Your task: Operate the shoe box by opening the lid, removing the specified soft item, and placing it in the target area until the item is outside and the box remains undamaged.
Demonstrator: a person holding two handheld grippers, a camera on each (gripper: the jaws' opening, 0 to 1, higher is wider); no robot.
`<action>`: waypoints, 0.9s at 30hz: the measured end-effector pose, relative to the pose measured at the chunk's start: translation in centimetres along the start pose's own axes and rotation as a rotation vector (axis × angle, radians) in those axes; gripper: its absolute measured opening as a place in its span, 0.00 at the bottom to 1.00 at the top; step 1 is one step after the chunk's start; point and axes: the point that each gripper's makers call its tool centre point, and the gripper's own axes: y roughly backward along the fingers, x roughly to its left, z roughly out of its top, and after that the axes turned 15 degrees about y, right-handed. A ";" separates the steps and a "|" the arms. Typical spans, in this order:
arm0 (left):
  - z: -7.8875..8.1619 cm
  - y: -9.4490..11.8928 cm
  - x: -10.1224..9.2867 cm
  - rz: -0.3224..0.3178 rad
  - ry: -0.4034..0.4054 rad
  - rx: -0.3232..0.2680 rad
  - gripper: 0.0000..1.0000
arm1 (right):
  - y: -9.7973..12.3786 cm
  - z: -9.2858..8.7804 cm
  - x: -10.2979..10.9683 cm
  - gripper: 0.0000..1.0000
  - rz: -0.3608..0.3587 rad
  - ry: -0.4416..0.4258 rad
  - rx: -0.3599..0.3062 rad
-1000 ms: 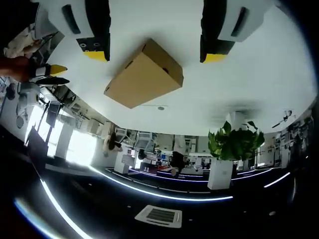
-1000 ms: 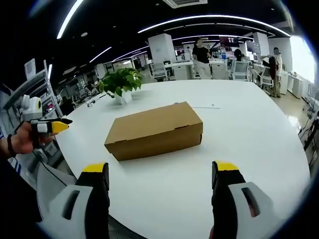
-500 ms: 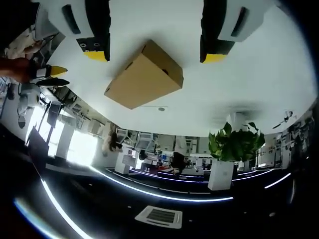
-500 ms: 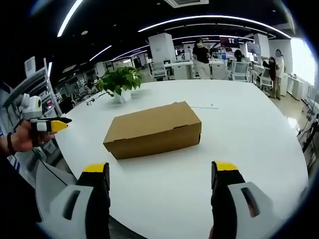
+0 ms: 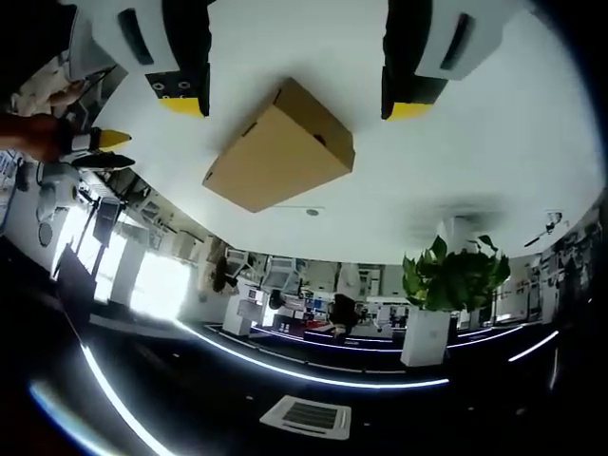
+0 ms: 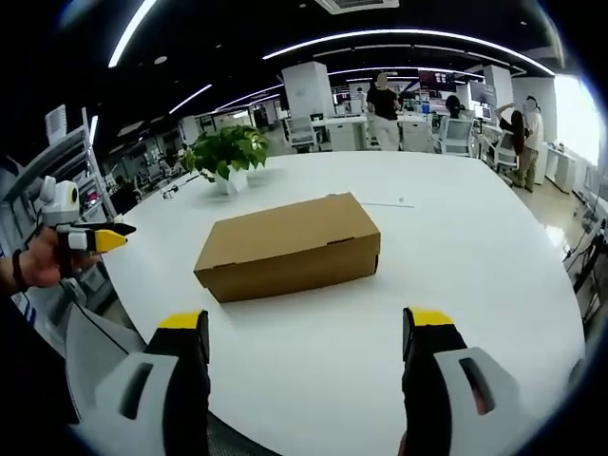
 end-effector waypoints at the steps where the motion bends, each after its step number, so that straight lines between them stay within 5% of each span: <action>1: 0.0 0.0 0.0 0.000 0.000 0.000 0.75 | 0.0 0.0 0.0 0.79 -0.001 -0.001 0.000; 27: -0.1 0.4 0.5 0.012 0.007 -0.004 0.75 | 0.2 -0.2 -0.1 0.79 -0.005 -0.007 0.002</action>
